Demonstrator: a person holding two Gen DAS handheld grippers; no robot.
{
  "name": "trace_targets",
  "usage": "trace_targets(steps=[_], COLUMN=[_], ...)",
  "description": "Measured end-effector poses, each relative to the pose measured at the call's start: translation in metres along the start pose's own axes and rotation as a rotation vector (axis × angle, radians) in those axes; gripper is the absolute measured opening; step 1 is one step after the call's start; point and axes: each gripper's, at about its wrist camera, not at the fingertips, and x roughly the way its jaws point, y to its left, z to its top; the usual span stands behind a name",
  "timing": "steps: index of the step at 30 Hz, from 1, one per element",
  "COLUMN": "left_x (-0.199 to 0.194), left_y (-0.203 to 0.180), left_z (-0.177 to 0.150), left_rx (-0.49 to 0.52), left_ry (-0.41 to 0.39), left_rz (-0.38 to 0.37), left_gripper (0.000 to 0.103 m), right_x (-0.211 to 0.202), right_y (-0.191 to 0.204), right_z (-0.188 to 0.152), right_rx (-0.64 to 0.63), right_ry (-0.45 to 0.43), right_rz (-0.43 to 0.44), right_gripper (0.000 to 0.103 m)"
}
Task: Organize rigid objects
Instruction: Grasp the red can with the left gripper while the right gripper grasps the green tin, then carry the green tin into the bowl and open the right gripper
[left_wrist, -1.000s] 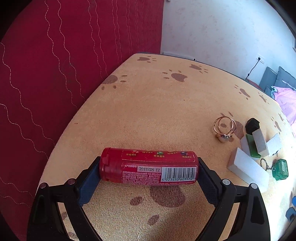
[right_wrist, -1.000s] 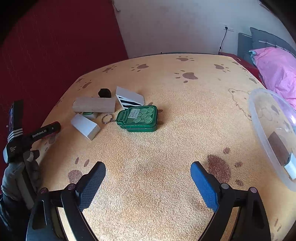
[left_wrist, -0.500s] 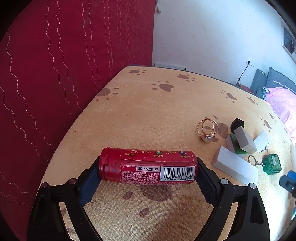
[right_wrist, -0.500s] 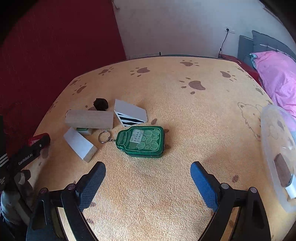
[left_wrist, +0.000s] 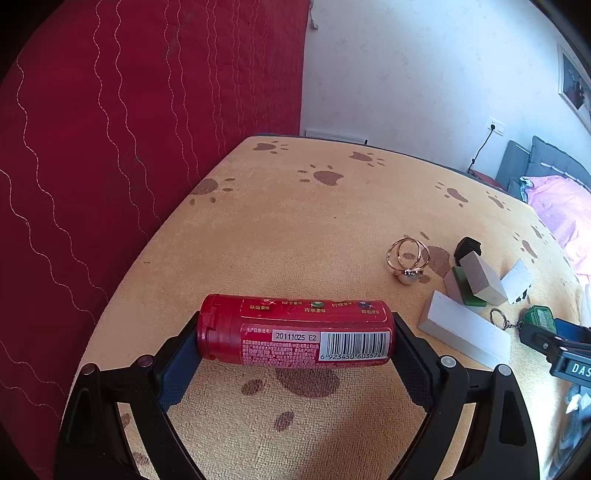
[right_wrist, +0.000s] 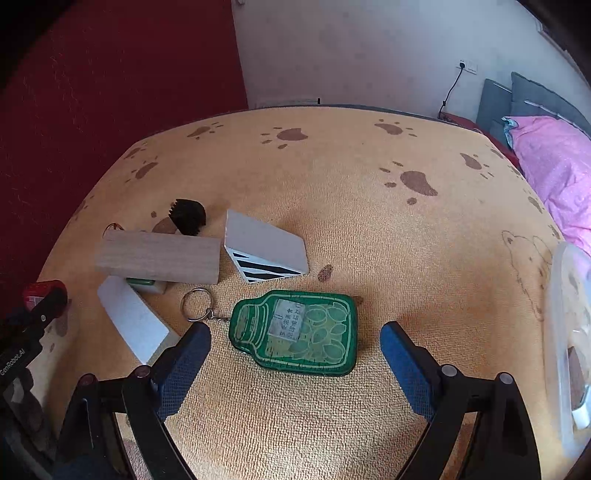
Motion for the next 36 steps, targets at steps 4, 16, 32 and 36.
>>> trace_targets(steps=[4,16,32,36], left_x=[0.0,0.0,-0.002,-0.003], left_y=[-0.001,0.0,-0.004,-0.007], left_z=[0.0,-0.001,-0.002,-0.002], left_rx=[0.0,0.0,0.015,0.019], left_ry=[0.002,0.004,0.002,0.012], left_rz=[-0.001,-0.002,0.006,-0.003], left_gripper=[0.093,0.093,0.093,0.093], right_x=[0.004,-0.005,-0.046,-0.056], right_y=[-0.002,-0.008,-0.029,-0.038], right_z=[-0.001,-0.005,-0.027,-0.033], right_rx=[0.001,0.009,0.075,0.096], right_ry=[-0.001,-0.018,-0.065,-0.073], right_rz=[-0.015,-0.009,0.024,0.028], right_gripper=[0.091,0.073,0.073,0.073])
